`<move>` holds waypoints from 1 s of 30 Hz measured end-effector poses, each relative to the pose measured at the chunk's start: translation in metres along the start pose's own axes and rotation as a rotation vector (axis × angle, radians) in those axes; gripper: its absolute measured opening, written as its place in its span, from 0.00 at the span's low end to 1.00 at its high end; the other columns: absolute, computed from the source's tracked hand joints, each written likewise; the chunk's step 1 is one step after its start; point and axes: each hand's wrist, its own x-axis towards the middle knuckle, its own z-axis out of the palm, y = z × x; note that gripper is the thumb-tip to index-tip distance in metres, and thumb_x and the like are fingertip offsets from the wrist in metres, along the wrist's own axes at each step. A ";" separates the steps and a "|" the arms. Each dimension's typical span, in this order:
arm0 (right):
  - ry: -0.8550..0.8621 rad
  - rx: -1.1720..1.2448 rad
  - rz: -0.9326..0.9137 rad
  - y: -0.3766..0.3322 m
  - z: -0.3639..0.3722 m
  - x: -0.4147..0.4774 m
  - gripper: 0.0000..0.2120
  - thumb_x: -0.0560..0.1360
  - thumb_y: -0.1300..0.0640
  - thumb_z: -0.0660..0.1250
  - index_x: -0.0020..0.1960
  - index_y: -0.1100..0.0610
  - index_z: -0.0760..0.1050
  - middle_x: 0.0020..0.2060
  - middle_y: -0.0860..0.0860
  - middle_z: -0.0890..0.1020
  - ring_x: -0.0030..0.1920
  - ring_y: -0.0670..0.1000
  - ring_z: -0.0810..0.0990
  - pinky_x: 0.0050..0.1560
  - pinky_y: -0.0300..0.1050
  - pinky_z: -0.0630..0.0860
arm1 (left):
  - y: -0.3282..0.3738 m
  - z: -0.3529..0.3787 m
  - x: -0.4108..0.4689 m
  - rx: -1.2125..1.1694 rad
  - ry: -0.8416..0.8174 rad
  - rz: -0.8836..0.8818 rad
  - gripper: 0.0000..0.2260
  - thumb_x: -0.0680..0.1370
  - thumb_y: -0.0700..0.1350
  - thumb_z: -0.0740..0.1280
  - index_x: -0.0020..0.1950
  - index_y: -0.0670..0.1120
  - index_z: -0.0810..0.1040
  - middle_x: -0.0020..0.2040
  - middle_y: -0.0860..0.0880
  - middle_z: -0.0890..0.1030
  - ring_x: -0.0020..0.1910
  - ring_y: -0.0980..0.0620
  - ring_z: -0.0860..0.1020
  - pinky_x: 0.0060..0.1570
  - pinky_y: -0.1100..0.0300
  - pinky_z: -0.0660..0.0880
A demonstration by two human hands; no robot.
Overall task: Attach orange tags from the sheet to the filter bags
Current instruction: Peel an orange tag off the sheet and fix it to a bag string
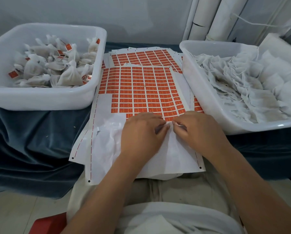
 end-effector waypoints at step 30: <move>0.013 0.089 -0.041 0.007 0.000 0.003 0.13 0.80 0.45 0.70 0.57 0.53 0.85 0.50 0.48 0.85 0.45 0.46 0.77 0.46 0.34 0.68 | 0.001 -0.002 -0.003 -0.009 0.014 -0.028 0.08 0.79 0.54 0.74 0.53 0.53 0.89 0.50 0.56 0.88 0.50 0.55 0.83 0.60 0.54 0.77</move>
